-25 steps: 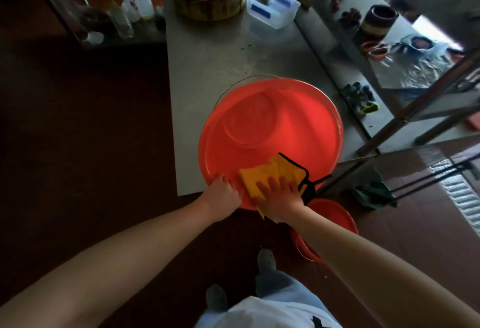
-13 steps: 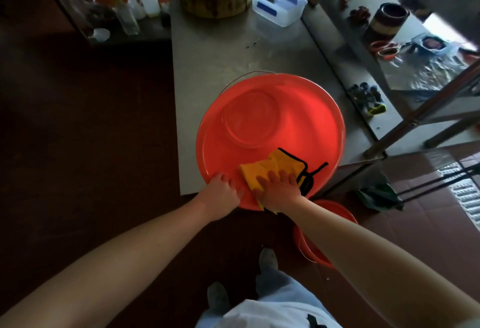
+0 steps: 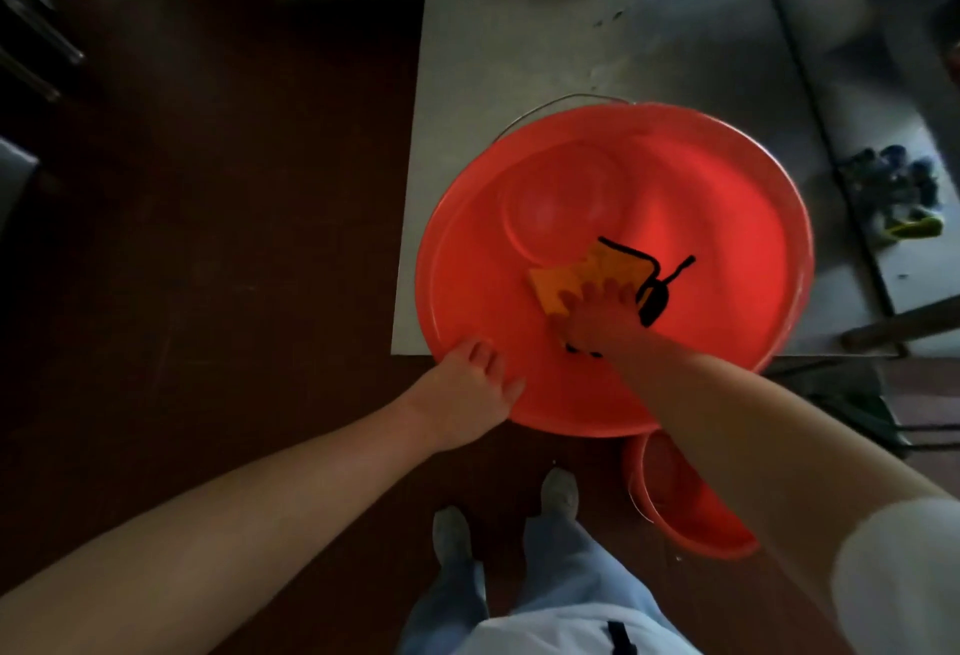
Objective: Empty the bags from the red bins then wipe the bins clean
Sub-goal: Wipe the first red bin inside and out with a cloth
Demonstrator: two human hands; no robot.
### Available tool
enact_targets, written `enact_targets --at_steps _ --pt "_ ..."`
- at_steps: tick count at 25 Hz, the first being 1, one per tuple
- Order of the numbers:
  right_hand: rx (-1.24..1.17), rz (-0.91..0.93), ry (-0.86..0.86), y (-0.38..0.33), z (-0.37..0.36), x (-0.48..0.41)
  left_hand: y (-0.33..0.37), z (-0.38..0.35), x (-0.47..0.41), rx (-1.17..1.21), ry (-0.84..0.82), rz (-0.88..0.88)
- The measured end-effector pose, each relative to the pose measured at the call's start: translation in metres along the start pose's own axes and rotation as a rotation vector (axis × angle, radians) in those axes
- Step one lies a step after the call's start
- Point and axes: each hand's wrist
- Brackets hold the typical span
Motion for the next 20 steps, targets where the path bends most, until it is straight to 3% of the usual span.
enact_targets --at_steps 8,18,20 --pt "0.048 0.011 -0.014 -0.010 0.011 0.045 0.001 0.011 -0.013 -0.084 -0.072 0.001" --pt "0.081 0.179 -0.140 -0.012 0.030 0.148 -0.039 0.024 0.003 -0.130 -0.141 -0.135" --pt "0.110 0.206 -0.095 -0.012 0.019 0.164 -0.048 0.025 0.011 -0.153 -0.148 -0.140"
Point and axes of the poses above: each hand's wrist, its own x-axis away from the middle knuckle, its own z-axis out of the back of the hand, y = z × x, and after that the axes turned 1 degree about -z, right-handed
